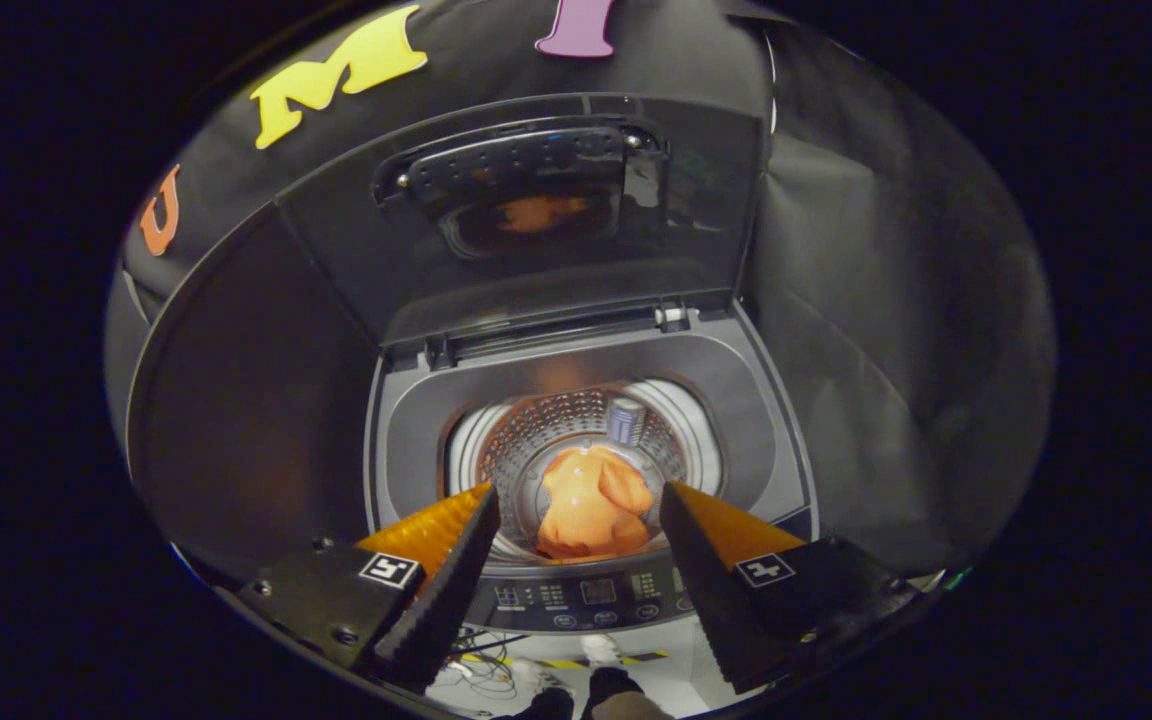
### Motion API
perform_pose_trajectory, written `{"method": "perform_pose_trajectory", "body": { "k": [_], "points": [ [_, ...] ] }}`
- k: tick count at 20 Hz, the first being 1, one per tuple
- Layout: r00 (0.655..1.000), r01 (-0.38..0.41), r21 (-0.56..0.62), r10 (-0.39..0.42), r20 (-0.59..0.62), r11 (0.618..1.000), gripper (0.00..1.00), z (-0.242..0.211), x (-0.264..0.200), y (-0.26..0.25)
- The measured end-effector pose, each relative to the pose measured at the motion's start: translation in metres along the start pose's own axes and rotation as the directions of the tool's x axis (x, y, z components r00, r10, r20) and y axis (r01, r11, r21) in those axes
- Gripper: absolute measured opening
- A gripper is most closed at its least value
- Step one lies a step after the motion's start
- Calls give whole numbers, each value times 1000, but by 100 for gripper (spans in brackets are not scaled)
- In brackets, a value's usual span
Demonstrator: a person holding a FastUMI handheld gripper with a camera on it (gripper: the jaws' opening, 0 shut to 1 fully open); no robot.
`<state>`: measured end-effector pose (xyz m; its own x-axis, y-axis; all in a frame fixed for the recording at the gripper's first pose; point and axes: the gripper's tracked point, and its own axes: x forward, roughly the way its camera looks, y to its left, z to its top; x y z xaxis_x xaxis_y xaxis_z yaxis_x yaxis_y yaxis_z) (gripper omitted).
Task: Put the clothes into the washing machine and then close the washing machine lid.
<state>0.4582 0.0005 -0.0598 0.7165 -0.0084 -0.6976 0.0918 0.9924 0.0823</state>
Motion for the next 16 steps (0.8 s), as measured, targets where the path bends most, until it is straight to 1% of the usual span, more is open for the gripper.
{"method": "perform_pose_trajectory", "body": {
  "k": [9,16],
  "points": [
    [999,14,-7,-14,32,1000,100,5,-10,-6],
    [996,34,-53,-29,87,998,100,19,-22,-7]
  ]
}}
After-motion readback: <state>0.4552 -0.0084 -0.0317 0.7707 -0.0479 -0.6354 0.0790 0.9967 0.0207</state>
